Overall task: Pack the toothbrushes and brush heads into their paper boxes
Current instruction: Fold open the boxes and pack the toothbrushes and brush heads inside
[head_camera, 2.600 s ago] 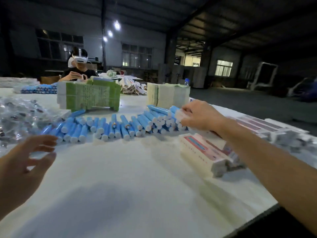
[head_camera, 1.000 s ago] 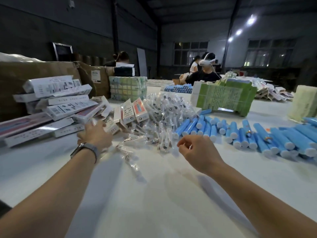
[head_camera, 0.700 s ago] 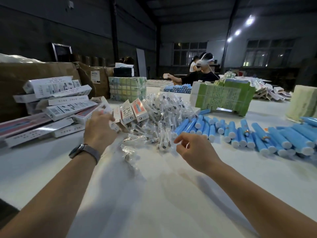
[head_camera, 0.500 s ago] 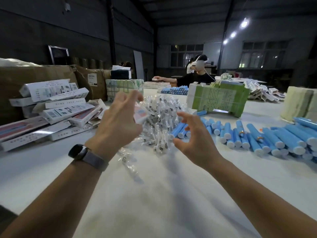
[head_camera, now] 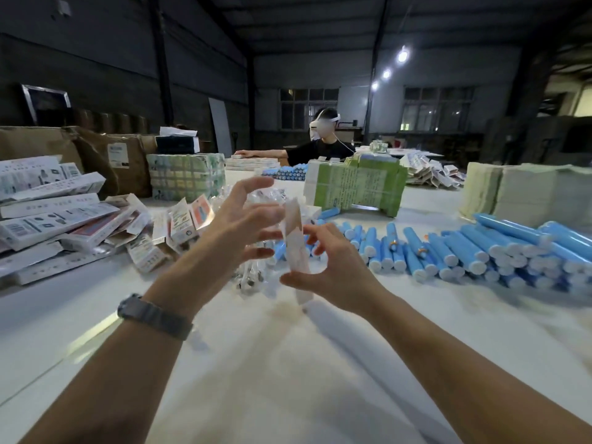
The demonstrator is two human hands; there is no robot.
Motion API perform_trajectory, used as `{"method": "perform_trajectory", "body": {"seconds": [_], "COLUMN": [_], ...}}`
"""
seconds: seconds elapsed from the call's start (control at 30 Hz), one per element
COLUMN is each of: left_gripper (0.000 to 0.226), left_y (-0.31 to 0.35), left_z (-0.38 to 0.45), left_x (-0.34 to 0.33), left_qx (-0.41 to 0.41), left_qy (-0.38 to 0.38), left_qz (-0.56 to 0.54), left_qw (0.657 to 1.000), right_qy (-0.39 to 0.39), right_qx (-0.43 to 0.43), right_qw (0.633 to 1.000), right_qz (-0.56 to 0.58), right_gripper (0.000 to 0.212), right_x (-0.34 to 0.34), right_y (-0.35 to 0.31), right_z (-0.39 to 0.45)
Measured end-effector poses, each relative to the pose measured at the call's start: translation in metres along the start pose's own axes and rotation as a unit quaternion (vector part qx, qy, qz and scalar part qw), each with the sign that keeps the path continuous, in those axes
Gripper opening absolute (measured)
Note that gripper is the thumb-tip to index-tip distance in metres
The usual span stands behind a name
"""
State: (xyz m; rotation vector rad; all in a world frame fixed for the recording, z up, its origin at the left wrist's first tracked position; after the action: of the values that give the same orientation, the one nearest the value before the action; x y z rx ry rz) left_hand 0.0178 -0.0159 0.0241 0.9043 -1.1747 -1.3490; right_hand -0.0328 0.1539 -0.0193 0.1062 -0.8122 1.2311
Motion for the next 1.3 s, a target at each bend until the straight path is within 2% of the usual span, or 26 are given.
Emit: {"method": "perform_trajectory", "body": {"seconds": [0.07,0.13,0.23,0.3,0.33,0.4,0.47,0.5,0.53,0.6,0.67,0.73,0.8,0.9,0.97,1.07,1.17,1.23,1.3], "left_gripper": [0.067,0.072,0.049,0.042,0.04,0.034,0.053,0.066,0.075,0.088,0.095,0.079,0.072,0.071,0.063,0.067,0.076,0.084,0.11], "left_y": [-0.018,-0.037,-0.058,-0.065,-0.066,-0.069,-0.072,-0.074,-0.074,-0.074,-0.074,-0.075,-0.074,-0.073,-0.072,-0.073,-0.074,-0.074,-0.073], "left_z": [0.006,0.01,0.013,0.014,0.014,0.014,0.012,0.01,0.008,0.005,0.003,0.004,0.004,0.005,0.006,0.007,0.008,0.009,0.008], "left_x": [-0.009,-0.024,-0.038,-0.037,-0.035,-0.031,-0.031,-0.033,-0.035,-0.042,-0.049,-0.052,-0.053,-0.051,-0.049,-0.047,-0.047,-0.047,-0.047], "left_qx": [0.009,-0.006,-0.04,-0.05,-0.052,-0.045,-0.02,-0.008,-0.004,-0.005,-0.003,-0.007,-0.012,-0.014,-0.016,-0.015,-0.017,-0.02,-0.021], "left_qy": [-0.031,-0.033,0.027,0.045,0.05,0.051,0.038,0.038,0.042,0.039,0.015,-0.001,-0.018,-0.031,-0.031,-0.038,-0.046,-0.045,-0.047], "left_qz": [-0.04,-0.005,-0.019,-0.037,-0.031,-0.018,-0.026,-0.034,-0.04,-0.036,-0.034,-0.052,-0.066,-0.089,-0.094,-0.082,-0.079,-0.081,-0.078], "left_qw": [0.999,0.999,0.999,0.997,0.997,0.998,0.999,0.999,0.998,0.999,0.999,0.999,0.998,0.995,0.995,0.996,0.996,0.996,0.996], "right_qy": [0.051,0.058,0.018,0.012,-0.007,-0.102,-0.199,-0.202,-0.172,-0.055,0.018,-0.01,-0.086,-0.201,-0.217,-0.171,-0.114,-0.07,0.019], "right_qx": [-0.043,-0.075,-0.08,-0.079,-0.08,-0.092,-0.107,-0.115,-0.127,-0.176,-0.253,-0.301,-0.297,-0.296,-0.321,-0.324,-0.346,-0.369,-0.406], "right_qw": [0.997,0.992,0.994,0.994,0.993,0.976,0.94,0.935,0.945,0.977,0.964,0.933,0.918,0.886,0.87,0.869,0.881,0.896,0.909], "right_qz": [0.041,0.083,0.072,0.068,0.083,0.167,0.255,0.269,0.248,0.107,-0.083,-0.197,-0.248,-0.296,-0.305,-0.331,-0.301,-0.237,-0.094], "right_gripper": [0.065,0.061,0.045,0.044,0.045,0.046,0.033,0.028,0.023,0.018,0.021,0.032,0.038,0.036,0.029,0.013,0.016,0.022,0.036], "right_x": [0.001,-0.004,-0.013,-0.013,-0.012,-0.002,0.019,0.03,0.039,0.055,0.062,0.061,0.055,0.047,0.046,0.047,0.051,0.053,0.051], "right_y": [0.0,0.0,-0.005,-0.006,-0.006,-0.001,0.01,0.019,0.033,0.071,0.11,0.138,0.155,0.167,0.171,0.166,0.16,0.158,0.148], "right_z": [0.0,0.001,-0.002,-0.001,0.001,0.004,0.001,0.0,-0.001,0.0,-0.004,-0.006,0.0,0.013,0.017,0.016,0.011,0.006,0.002]}}
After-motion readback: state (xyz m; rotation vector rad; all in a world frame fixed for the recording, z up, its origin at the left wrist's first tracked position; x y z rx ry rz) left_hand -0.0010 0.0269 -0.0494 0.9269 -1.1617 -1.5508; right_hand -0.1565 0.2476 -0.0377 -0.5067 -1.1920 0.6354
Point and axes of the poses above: each hand's wrist, its own z-axis towards the middle knuckle, its own x-axis out of the back of the hand, y = z × x, the point moved 3 cm from there along z, towards the middle knuckle, and after that the axes turned 14 degrees about x, right-handed, at the moved point
